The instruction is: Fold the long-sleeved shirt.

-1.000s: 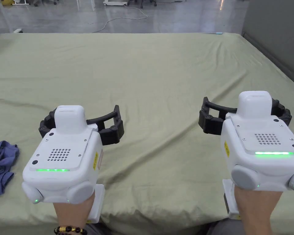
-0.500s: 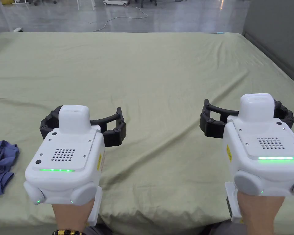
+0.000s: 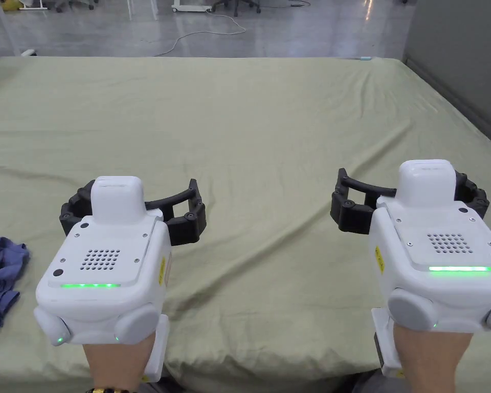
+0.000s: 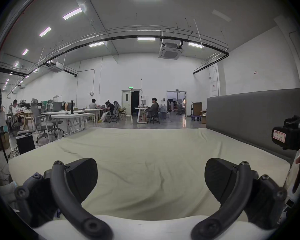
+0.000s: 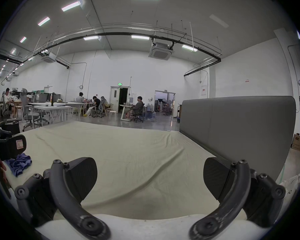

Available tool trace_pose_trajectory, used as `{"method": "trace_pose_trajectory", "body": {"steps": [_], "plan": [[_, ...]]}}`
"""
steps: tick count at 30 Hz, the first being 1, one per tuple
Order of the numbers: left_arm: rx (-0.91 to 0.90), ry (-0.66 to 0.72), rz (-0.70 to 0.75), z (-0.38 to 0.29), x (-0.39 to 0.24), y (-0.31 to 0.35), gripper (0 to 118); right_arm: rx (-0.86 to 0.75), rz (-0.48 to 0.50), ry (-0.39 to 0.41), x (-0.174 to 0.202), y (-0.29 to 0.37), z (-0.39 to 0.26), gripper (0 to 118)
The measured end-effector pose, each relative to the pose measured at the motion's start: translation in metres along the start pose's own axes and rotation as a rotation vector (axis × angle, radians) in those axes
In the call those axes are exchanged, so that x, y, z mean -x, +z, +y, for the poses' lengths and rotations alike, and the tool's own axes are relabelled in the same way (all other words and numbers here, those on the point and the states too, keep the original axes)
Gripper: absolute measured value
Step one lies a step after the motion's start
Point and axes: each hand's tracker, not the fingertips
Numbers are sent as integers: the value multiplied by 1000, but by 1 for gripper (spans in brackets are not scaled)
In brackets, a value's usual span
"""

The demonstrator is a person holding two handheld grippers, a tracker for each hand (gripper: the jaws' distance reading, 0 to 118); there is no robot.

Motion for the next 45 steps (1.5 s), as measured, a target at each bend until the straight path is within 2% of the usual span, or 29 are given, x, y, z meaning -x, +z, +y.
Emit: {"method": "trace_pose_trajectory", "body": {"steps": [19, 34, 40, 45], "plan": [[-15, -1, 20, 0, 2, 3, 118, 12, 8, 24, 3, -1, 3, 118], [-27, 26, 22, 5, -1, 8, 118, 3, 0, -15, -2, 0, 4, 118], [-37, 23, 22, 6, -4, 14, 118, 4, 94, -35, -5, 7, 3, 118], [-48, -9, 21, 9, -9, 14, 118, 0, 84, -94, -8, 9, 11, 118]]}}
